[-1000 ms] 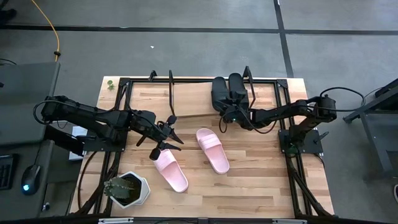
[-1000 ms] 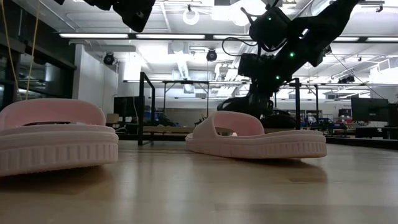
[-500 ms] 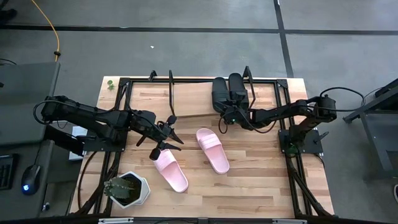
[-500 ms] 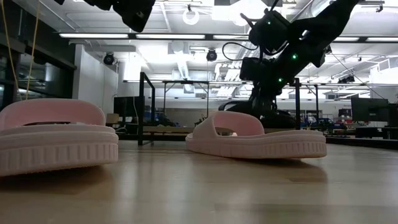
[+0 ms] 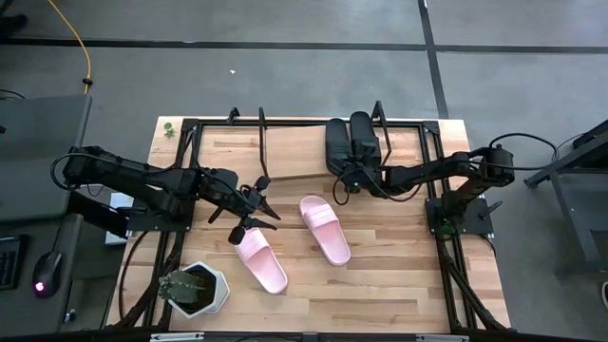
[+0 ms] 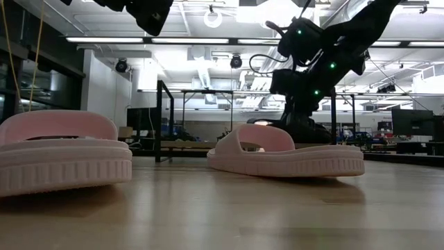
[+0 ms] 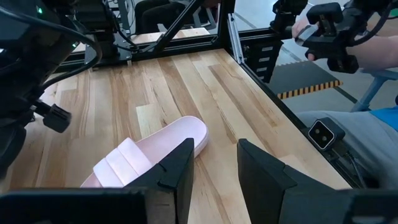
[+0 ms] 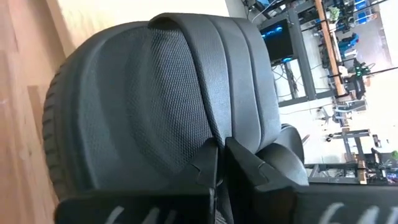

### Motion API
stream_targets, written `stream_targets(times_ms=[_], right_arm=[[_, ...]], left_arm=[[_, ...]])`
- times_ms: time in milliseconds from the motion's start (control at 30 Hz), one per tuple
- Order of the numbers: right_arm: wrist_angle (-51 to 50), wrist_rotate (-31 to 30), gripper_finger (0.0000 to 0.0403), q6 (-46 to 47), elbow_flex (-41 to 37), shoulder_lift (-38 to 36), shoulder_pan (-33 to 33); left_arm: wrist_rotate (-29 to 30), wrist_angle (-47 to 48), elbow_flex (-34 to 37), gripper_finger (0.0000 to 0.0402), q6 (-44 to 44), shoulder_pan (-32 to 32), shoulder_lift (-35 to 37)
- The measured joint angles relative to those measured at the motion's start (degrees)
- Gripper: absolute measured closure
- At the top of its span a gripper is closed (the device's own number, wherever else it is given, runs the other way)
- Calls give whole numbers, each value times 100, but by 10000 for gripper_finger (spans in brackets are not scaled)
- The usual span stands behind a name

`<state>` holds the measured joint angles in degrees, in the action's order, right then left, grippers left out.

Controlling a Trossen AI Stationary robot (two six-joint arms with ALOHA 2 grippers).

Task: Pick and place slides into the shelf
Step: Put the black slide on the shelf

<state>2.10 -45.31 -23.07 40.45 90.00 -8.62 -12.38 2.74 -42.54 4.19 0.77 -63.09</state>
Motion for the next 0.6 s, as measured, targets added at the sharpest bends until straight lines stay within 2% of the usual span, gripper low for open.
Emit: stream_targets(times_ms=[133, 433, 600], right_arm=[[-30, 100, 385, 10, -4, 0, 0], [-48, -146, 280, 103, -13, 4, 0], [-19, -239, 262, 258, -13, 4, 35]], left_arm=[[1, 0, 0, 293, 0, 0, 0], [0, 0, 0, 293, 2, 0, 0], [0, 9, 0, 293, 2, -2, 0]])
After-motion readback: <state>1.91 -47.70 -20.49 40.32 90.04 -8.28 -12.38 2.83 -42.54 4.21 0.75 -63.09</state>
